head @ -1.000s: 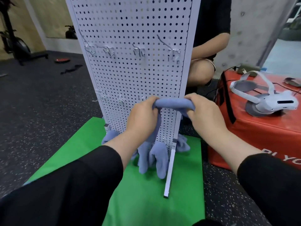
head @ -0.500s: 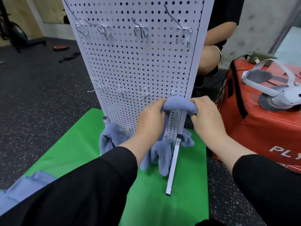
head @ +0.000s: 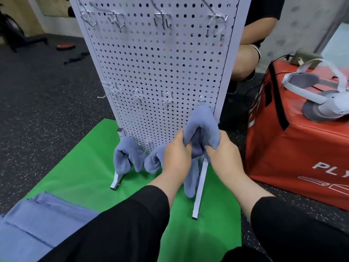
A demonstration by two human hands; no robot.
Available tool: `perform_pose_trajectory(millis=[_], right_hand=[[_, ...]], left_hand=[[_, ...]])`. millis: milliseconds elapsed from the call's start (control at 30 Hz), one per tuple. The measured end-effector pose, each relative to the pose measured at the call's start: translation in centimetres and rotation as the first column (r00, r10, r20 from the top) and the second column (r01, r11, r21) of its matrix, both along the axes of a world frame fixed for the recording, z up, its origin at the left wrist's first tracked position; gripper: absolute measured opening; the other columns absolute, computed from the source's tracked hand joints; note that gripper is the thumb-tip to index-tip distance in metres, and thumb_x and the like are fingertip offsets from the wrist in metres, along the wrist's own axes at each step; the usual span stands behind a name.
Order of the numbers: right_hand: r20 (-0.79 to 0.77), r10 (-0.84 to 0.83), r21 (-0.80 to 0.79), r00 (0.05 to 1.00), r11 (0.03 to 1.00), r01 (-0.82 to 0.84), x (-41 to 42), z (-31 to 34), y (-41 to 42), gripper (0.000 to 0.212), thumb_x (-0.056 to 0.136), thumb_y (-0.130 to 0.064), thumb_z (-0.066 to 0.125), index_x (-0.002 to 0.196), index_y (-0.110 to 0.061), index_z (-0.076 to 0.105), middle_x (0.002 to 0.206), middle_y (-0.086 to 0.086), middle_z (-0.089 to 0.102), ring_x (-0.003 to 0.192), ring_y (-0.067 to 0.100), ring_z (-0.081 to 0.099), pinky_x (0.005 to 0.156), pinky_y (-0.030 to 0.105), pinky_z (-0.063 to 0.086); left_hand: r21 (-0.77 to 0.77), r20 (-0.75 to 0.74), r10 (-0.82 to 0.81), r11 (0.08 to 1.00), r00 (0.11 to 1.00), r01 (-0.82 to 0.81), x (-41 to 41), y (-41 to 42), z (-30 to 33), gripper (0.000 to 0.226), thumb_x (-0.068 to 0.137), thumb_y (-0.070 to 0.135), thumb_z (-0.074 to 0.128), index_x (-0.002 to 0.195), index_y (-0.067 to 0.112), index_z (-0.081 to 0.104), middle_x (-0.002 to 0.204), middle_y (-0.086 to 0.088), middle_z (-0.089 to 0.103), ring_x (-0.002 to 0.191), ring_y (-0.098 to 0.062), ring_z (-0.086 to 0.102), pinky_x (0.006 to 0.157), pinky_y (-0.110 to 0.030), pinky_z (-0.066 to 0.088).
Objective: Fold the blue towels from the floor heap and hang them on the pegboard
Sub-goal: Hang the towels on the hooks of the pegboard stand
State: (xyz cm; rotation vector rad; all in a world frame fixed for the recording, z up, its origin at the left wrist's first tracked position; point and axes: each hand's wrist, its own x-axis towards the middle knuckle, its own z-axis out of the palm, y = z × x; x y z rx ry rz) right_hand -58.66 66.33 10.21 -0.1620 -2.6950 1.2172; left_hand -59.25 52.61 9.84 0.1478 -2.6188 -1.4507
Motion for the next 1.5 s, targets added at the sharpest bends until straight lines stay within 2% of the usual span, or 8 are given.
perform_pose_trajectory(millis=[233,333,467,633,800,933,1267,1500], right_hand=[[0.094,0.046,-0.140,0.995,0.990,-0.032,1.1,-0.3,-1.7,0.061,0.086,-0.020,0.063,0.142,-0.028,0.040,0.112,0.002,0.066,0.099,0.023,0.063,0.080,0.035,0.052],[0.084,0.056,-0.163,0.995,0.986,-0.042,2.1,-0.6,-2.2,0.068,0.090,-0.020,0.063,0.150,-0.029,0.032,0.120,0.003,0.066,0.100,0.023,0.063,0.075,0.029,0.046],[-0.009,-0.061,-0.256,0.998,0.965,0.056,4.5,-1.4,-3.4,0.063,0.096,-0.028,0.060,0.153,-0.033,0.034,0.137,-0.001,0.062,0.120,0.023,0.061,0.095,0.038,0.051],[-0.117,-0.138,-0.421,0.984,0.904,0.077,9.5,-2.9,-6.8,0.052,0.100,-0.015,0.057,0.150,-0.021,0.046,0.153,-0.012,0.047,0.139,0.000,0.042,0.118,0.030,0.033],[-0.012,0.086,-0.254,0.996,0.963,-0.086,10.9,-4.1,-11.6,0.036,0.100,-0.019,0.058,0.136,-0.017,0.062,0.133,-0.001,0.067,0.119,0.014,0.060,0.108,0.035,0.045],[0.085,0.300,-0.061,0.950,0.953,-0.295,11.7,-4.5,-17.1,0.035,0.099,-0.025,0.060,0.132,-0.019,0.065,0.123,0.008,0.071,0.099,0.021,0.063,0.097,0.034,0.047],[0.299,0.619,0.221,0.726,0.695,-0.684,13.9,-10.5,-32.0,0.040,0.097,-0.025,0.061,0.134,-0.011,0.062,0.136,0.011,0.063,0.121,0.031,0.060,0.101,0.036,0.044],[0.474,0.671,0.336,0.570,0.461,-0.821,14.3,-16.2,-38.4,0.066,0.098,-0.032,0.060,0.153,-0.009,0.034,0.161,0.010,0.034,0.148,0.025,0.034,0.119,0.036,0.030]], left_hand=[[0.008,0.065,-0.235,0.972,0.970,0.235,0.9,0.6,-1.2,0.015,0.100,0.014,0.049,0.097,0.027,0.055,0.066,0.009,0.054,0.062,-0.005,0.048,0.057,-0.014,0.040],[-0.026,0.151,-0.332,0.940,0.931,0.340,1.8,-0.5,-1.3,0.040,0.096,0.010,0.048,0.131,0.031,0.047,0.082,0.007,0.058,0.071,-0.007,0.052,0.062,-0.019,0.042],[-0.108,0.225,-0.320,0.930,0.920,0.350,3.0,-3.0,-1.2,0.058,0.096,0.012,0.044,0.149,0.034,0.037,0.105,-0.001,0.069,0.070,-0.013,0.059,0.056,-0.026,0.046],[-0.282,0.260,-0.252,0.903,0.932,0.322,4.6,-7.9,-1.1,0.056,0.099,0.014,0.046,0.153,0.026,0.039,0.093,-0.008,0.066,0.066,-0.021,0.056,0.053,-0.029,0.041],[-0.454,0.226,-0.175,0.851,0.958,0.262,7.0,-15.2,-1.1,0.041,0.098,0.017,0.050,0.138,0.022,0.058,0.125,-0.011,0.070,0.106,-0.032,0.065,0.081,-0.035,0.050],[-0.603,0.253,-0.092,0.764,0.963,0.232,9.7,-24.3,-1.7,0.037,0.098,0.018,0.049,0.132,0.020,0.061,0.127,-0.013,0.068,0.112,-0.034,0.063,0.087,-0.039,0.051],[-0.676,0.389,0.023,0.687,0.921,0.268,14.3,-40.5,-5.4,0.038,0.099,0.016,0.046,0.134,0.017,0.060,0.134,-0.012,0.063,0.122,-0.032,0.057,0.094,-0.037,0.047],[-0.645,0.567,-0.069,0.583,0.821,0.495,14.8,-43.1,-8.0,0.038,0.102,0.016,0.046,0.138,0.020,0.058,0.136,-0.009,0.062,0.123,-0.030,0.056,0.094,-0.035,0.046]])
